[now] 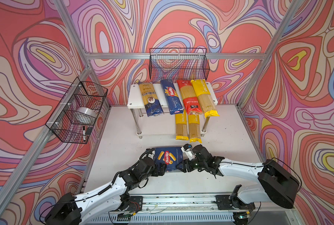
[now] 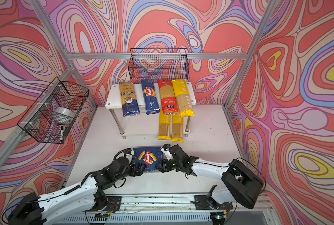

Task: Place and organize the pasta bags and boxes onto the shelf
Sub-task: 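Lift the rigatoni box with both grippers and carry it toward the shelf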

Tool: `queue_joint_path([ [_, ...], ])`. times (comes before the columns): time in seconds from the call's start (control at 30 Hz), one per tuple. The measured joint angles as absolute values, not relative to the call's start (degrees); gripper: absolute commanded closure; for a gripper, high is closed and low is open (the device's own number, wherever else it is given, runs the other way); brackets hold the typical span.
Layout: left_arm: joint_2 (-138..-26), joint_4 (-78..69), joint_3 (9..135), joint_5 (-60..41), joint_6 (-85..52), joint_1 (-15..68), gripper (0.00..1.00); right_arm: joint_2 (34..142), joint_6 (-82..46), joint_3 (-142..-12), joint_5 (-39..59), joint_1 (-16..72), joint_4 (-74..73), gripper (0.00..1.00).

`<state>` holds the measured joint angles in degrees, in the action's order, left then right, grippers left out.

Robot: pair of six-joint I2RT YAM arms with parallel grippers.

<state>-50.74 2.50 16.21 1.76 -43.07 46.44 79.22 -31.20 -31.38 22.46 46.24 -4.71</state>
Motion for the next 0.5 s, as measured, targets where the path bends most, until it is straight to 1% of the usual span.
queue_joint_path([
  [0.17, -50.39, 2.96, 16.43, 1.98, -42.39, 46.41, 0.0, 80.09, -31.31, -33.74, 20.08, 47.62, -2.42, 0.27],
  [0.5, -45.17, 8.84, 17.39, 3.62, -42.15, 46.24, 0.0, 81.6, -32.32, -37.67, 17.52, 49.65, -1.65, 0.27],
])
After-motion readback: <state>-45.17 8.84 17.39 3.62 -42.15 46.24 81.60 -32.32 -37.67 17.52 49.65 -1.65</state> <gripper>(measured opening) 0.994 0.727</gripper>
